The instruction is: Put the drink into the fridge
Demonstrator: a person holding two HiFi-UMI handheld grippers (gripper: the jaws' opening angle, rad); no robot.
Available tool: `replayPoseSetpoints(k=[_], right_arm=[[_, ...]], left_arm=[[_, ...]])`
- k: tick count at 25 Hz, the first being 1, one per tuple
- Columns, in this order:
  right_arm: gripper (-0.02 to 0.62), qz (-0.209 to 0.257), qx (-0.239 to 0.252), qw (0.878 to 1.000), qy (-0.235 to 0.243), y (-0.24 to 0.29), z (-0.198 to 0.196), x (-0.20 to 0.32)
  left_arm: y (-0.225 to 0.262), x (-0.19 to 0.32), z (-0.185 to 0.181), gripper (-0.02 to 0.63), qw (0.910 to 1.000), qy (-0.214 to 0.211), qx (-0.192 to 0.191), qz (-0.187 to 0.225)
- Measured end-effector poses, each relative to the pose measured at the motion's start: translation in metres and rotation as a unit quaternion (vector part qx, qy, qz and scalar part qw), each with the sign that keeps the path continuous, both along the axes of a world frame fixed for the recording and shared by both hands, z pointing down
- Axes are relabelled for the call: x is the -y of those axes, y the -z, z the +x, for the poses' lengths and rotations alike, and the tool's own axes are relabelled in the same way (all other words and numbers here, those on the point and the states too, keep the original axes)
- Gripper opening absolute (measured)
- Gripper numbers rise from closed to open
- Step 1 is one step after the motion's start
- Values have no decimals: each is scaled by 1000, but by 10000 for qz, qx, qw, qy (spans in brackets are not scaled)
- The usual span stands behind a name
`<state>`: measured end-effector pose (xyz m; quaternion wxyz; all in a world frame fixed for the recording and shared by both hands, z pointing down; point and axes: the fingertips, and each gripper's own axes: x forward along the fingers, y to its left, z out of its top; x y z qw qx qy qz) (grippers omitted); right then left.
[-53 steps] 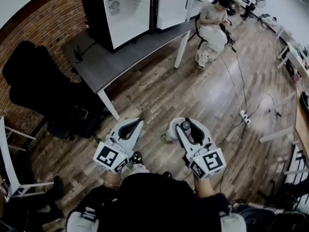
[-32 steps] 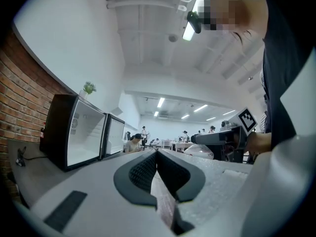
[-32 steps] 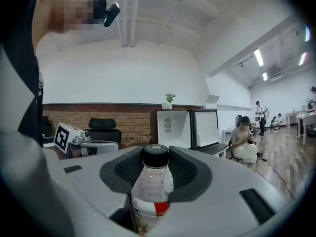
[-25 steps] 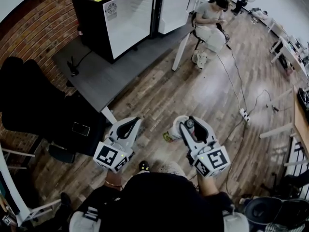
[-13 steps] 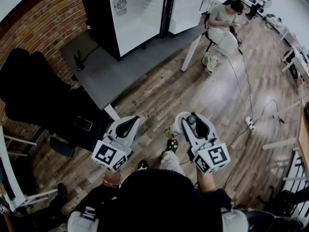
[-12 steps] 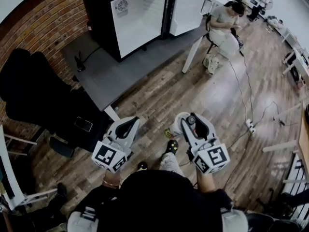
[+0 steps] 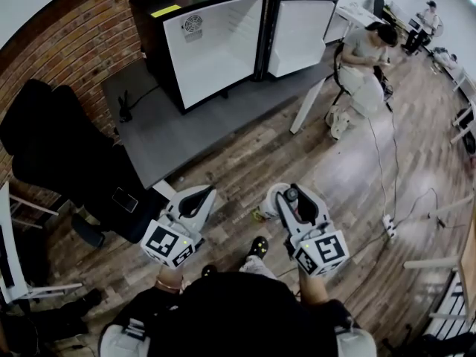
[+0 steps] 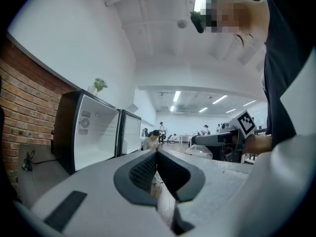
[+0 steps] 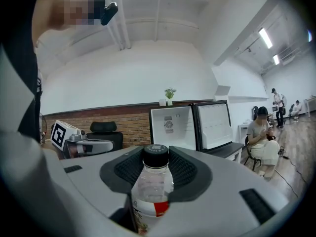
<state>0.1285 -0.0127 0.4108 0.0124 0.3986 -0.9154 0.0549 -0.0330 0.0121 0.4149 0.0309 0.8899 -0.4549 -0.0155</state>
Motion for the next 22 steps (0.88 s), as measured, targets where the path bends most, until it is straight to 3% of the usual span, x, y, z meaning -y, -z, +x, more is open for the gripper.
replayPoseSetpoints(k=[14, 22], right_arm=[[150, 80, -3, 9991, 416, 9, 74, 98], [150, 59, 97, 9983, 578, 5, 75, 136]], left_arm=[[13, 91, 81, -3, 9993, 331, 89, 112], [5, 103, 68, -3, 9967, 783, 208, -44]])
